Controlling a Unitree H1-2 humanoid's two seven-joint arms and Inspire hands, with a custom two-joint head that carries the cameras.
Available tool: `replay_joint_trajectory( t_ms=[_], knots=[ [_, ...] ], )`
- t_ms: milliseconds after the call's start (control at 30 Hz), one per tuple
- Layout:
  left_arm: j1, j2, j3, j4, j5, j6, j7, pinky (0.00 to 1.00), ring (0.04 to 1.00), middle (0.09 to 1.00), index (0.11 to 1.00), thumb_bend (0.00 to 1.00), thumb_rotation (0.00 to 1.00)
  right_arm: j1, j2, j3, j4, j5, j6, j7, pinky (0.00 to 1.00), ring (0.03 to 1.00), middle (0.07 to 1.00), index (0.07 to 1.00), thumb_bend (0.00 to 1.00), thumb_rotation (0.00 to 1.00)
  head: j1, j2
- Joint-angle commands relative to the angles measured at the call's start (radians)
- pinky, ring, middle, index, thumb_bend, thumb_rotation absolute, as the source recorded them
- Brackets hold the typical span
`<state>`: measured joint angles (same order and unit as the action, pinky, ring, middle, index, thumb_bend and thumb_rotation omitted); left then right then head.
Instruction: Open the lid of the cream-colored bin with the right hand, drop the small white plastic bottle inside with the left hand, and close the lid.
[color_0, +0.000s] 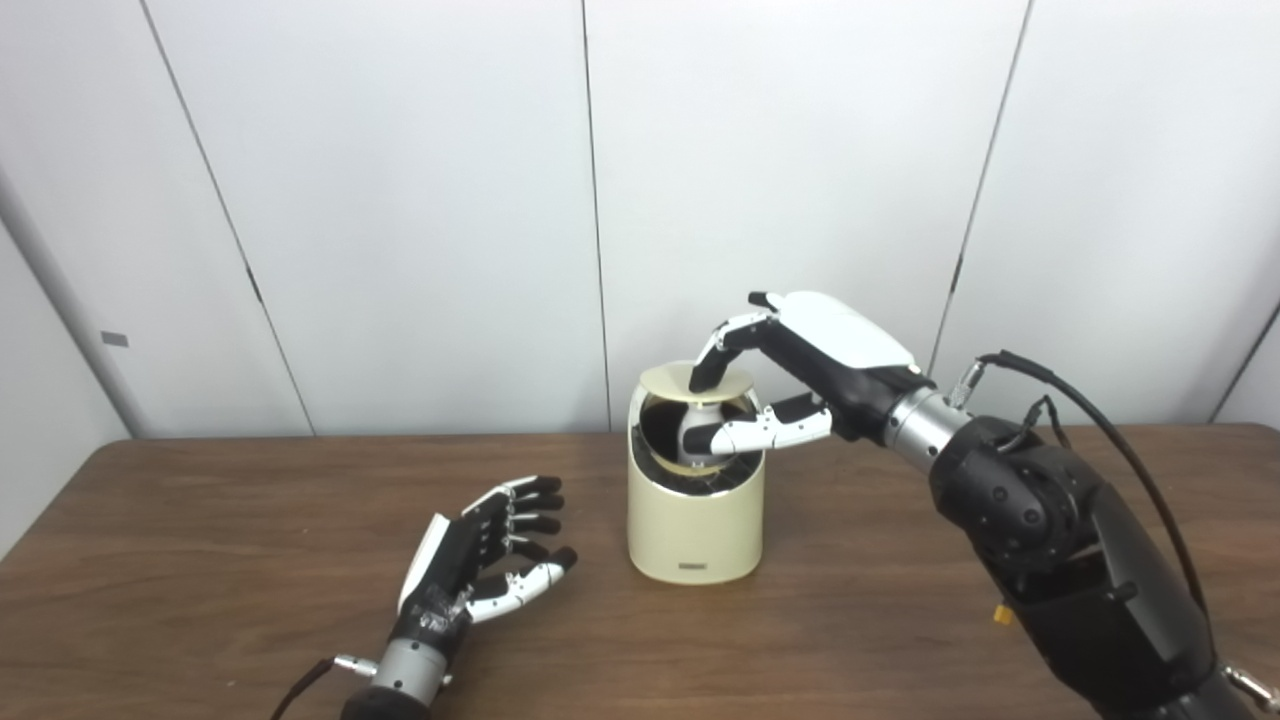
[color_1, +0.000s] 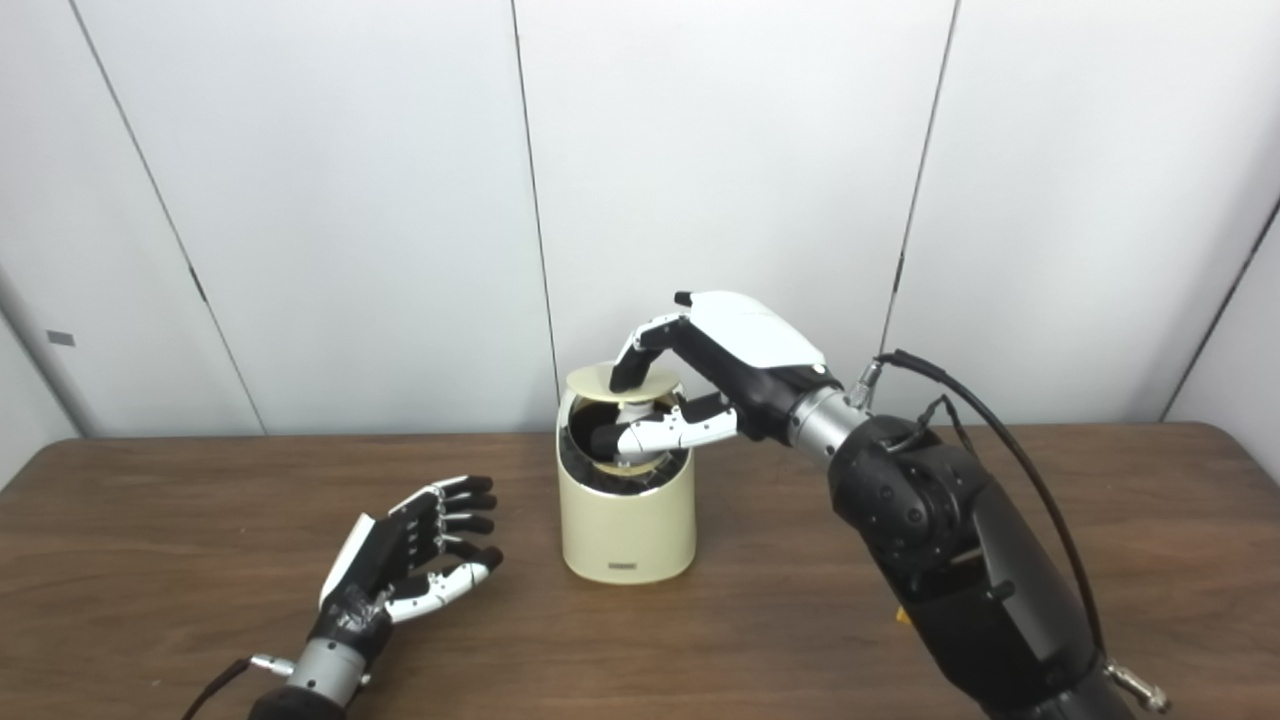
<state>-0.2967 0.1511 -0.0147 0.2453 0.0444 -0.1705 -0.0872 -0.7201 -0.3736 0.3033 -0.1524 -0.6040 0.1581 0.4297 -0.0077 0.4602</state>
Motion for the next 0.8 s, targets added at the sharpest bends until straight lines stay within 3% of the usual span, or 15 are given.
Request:
replay_joint_trajectory(
  t_ms=[0,333,767],
  knots=[
    [-0.026,0.003,0.006,-0.036,0.005,-0.015,0.013,0.59,0.700,0.755,0.779,0.55,0.06,-0.019,-0.022,0.001,-0.001,-0.007,-0.036,-0.002,1.00,0.835,0.621,0.602,0.61,0.69,0.003,0.002],
    [-0.028,-0.006,0.005,-0.037,0.028,-0.007,0.022,0.57,0.684,0.750,0.774,0.57,0.08,-0.021,-0.020,0.044,0.049,-0.039,-0.118,-0.003,0.94,0.828,0.618,0.610,0.62,0.65,0.013,0.010],
    [-0.024,-0.019,0.016,-0.042,0.015,-0.009,0.021,0.57,0.685,0.751,0.776,0.57,0.06,-0.012,-0.018,0.066,0.055,-0.064,-0.134,0.014,0.95,0.823,0.622,0.606,0.65,0.67,0.017,0.020]
  ],
)
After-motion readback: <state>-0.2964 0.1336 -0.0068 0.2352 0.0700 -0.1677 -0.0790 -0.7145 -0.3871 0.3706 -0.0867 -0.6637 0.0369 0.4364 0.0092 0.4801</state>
